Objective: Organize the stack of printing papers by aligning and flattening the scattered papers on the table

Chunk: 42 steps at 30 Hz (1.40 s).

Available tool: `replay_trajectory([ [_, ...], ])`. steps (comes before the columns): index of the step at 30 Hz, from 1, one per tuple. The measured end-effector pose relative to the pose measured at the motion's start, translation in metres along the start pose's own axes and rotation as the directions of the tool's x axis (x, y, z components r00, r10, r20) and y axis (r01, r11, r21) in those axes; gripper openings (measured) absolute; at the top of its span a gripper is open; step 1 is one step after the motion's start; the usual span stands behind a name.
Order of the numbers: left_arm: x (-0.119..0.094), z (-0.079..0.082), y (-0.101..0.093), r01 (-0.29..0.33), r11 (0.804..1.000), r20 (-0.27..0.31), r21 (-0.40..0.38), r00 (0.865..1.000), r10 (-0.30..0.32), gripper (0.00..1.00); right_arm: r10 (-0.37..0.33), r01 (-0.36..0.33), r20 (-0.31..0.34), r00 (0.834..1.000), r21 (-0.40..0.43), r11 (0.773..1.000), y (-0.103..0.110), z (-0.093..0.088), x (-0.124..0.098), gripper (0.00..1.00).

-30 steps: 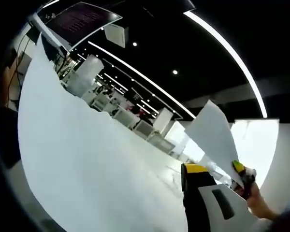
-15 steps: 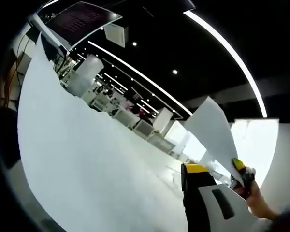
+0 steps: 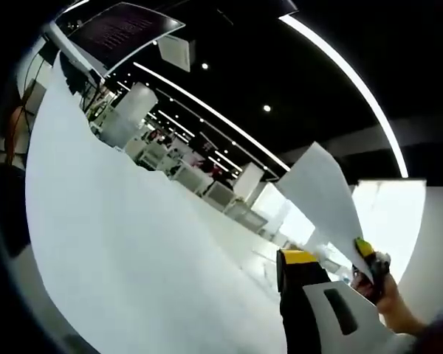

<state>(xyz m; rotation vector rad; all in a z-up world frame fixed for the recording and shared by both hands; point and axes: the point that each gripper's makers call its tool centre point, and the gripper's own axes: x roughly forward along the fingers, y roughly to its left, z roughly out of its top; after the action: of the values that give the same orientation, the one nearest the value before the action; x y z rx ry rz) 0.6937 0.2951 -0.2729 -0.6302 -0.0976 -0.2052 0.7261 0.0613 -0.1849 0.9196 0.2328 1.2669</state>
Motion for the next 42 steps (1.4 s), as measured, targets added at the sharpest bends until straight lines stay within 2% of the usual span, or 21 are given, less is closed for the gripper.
replay_trajectory([
  [10,0.000,-0.001,-0.001,0.004,1.000,-0.006,0.000,1.000,-0.004,0.44,0.002,-0.002,0.001,1.000,0.017,1.000,-0.001,-0.002,0.002,0.00],
  [25,0.000,0.000,0.000,0.006,1.000,0.000,0.002,1.000,-0.006,0.44,0.006,-0.005,-0.014,1.000,0.042,0.999,-0.003,-0.015,0.017,0.00],
  [32,0.000,0.000,0.000,0.003,1.000,0.001,0.009,1.000,-0.003,0.44,0.008,-0.006,-0.038,0.999,0.061,0.998,-0.006,-0.028,0.024,0.00],
  [42,0.000,0.000,0.000,0.002,1.000,-0.001,0.011,1.000,-0.002,0.44,0.010,-0.007,-0.030,1.000,0.083,0.997,-0.007,-0.026,0.026,0.00],
])
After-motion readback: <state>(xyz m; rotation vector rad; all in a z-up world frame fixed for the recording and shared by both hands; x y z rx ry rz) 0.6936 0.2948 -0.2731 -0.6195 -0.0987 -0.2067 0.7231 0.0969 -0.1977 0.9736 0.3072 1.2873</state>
